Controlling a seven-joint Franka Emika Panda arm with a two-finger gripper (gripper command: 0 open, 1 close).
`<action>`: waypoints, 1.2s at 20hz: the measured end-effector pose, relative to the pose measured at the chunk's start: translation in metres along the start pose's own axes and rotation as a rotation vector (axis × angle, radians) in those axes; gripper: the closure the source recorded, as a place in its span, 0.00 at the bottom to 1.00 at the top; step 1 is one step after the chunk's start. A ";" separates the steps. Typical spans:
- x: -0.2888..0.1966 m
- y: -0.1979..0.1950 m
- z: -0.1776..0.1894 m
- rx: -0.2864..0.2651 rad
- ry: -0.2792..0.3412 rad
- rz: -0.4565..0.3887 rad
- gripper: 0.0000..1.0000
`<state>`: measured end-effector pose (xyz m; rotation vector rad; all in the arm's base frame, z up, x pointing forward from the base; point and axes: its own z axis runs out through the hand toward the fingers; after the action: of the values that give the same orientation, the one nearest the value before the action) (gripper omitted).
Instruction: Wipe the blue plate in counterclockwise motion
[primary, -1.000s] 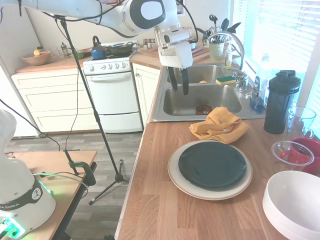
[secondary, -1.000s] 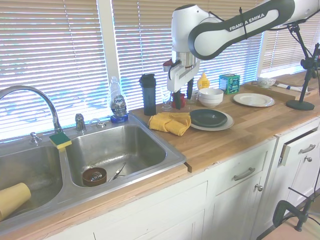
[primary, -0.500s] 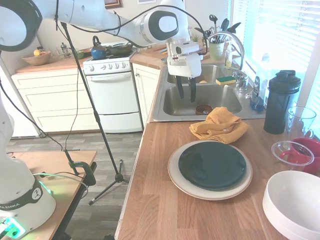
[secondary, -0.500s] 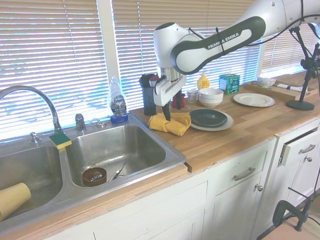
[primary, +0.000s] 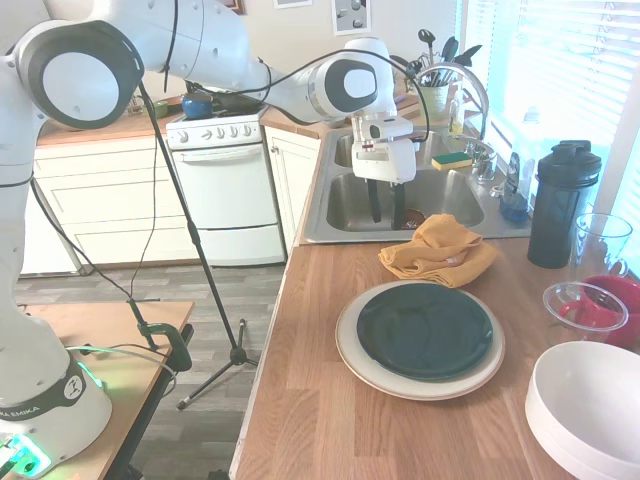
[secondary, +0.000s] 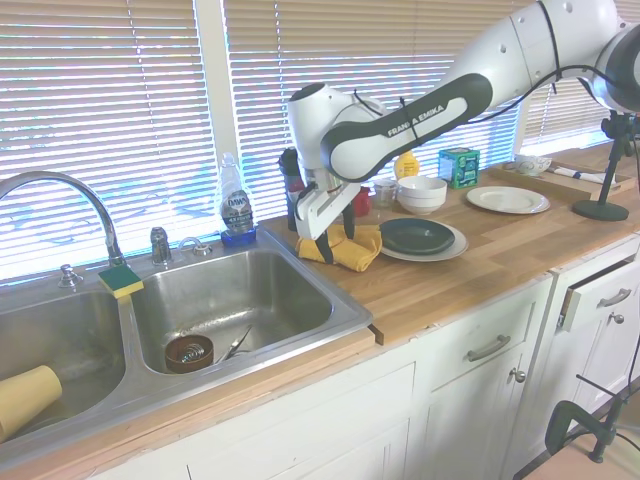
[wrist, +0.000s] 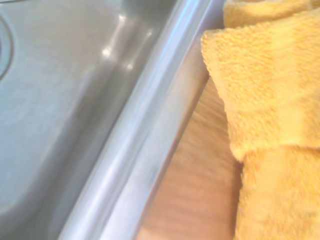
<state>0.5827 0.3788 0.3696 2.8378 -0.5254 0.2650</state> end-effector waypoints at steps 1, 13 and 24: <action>0.002 -0.002 0.004 -0.009 0.011 0.013 0.00; 0.030 -0.021 0.054 -0.076 0.180 0.138 0.00; 0.042 -0.018 0.065 -0.079 0.328 0.240 1.00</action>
<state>0.6364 0.3639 0.3135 2.5786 -0.7809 0.7208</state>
